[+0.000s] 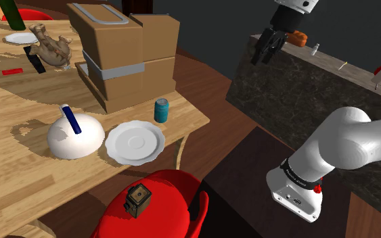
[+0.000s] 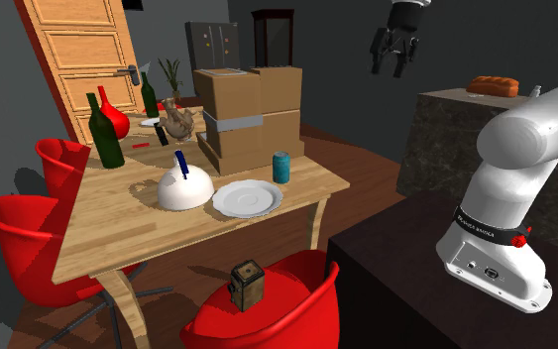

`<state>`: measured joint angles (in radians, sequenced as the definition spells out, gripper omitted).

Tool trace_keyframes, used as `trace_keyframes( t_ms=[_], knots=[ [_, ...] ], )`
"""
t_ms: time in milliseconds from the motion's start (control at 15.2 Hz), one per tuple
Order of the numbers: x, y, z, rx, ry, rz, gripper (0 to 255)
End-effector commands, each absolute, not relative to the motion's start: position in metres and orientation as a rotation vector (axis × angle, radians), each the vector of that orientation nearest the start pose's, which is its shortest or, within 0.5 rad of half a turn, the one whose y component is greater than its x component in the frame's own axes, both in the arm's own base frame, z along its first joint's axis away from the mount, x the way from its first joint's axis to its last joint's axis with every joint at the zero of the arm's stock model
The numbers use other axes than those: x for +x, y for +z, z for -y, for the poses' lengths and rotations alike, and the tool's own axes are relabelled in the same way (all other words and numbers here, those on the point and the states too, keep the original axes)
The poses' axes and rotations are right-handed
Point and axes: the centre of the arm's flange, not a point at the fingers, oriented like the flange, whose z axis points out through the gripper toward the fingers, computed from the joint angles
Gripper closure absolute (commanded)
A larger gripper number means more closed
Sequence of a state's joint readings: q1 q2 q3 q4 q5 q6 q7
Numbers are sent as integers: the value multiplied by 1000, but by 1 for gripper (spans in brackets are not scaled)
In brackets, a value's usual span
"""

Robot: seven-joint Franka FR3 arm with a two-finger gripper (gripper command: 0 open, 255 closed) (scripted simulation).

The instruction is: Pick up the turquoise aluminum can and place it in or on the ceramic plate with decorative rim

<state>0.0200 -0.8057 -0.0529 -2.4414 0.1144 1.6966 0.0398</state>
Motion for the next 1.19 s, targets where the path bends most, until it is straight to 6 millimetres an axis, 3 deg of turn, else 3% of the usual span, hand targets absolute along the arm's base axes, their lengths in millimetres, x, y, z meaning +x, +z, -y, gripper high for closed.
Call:
trace_keyframes(
  t_ms=[0,1122],
  knots=[
    [312,568,3,-2986,-87,-102,0],
    [469,424,-85,-3063,-47,-111,0]
  ],
)
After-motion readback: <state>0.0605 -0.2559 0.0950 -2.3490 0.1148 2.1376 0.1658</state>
